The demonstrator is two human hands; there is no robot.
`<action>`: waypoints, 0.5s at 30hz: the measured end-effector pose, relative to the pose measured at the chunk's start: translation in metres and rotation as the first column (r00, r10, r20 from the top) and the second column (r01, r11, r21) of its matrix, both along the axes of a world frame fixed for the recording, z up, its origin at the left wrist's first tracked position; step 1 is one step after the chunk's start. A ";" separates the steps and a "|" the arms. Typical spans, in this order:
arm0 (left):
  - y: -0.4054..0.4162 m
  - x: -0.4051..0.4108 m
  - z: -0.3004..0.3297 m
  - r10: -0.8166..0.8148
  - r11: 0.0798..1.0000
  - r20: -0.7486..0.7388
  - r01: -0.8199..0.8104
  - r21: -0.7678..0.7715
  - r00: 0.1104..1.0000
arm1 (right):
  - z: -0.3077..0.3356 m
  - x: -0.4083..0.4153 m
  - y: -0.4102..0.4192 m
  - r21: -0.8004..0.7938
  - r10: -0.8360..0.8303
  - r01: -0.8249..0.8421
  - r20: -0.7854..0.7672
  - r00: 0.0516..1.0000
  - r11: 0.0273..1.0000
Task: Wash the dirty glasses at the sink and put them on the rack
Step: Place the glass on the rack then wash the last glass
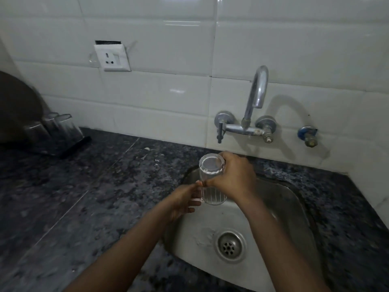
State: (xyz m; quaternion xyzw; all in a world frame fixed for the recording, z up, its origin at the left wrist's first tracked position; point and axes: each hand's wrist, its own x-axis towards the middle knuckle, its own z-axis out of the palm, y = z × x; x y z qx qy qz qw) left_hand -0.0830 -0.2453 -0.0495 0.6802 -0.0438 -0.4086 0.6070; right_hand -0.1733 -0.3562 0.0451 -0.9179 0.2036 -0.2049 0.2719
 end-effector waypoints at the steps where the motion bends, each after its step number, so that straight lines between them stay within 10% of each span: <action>1: 0.009 0.006 0.002 0.009 1.000 -0.004 -0.009 -0.020 1.000 | 0.000 0.005 0.006 0.005 0.010 -0.010 0.019 1.000 1.000; 15: 0.254 0.130 0.003 0.387 0.922 0.181 -0.381 -0.069 0.904 | -0.009 0.144 0.167 0.289 0.174 -0.280 0.341 0.924 0.915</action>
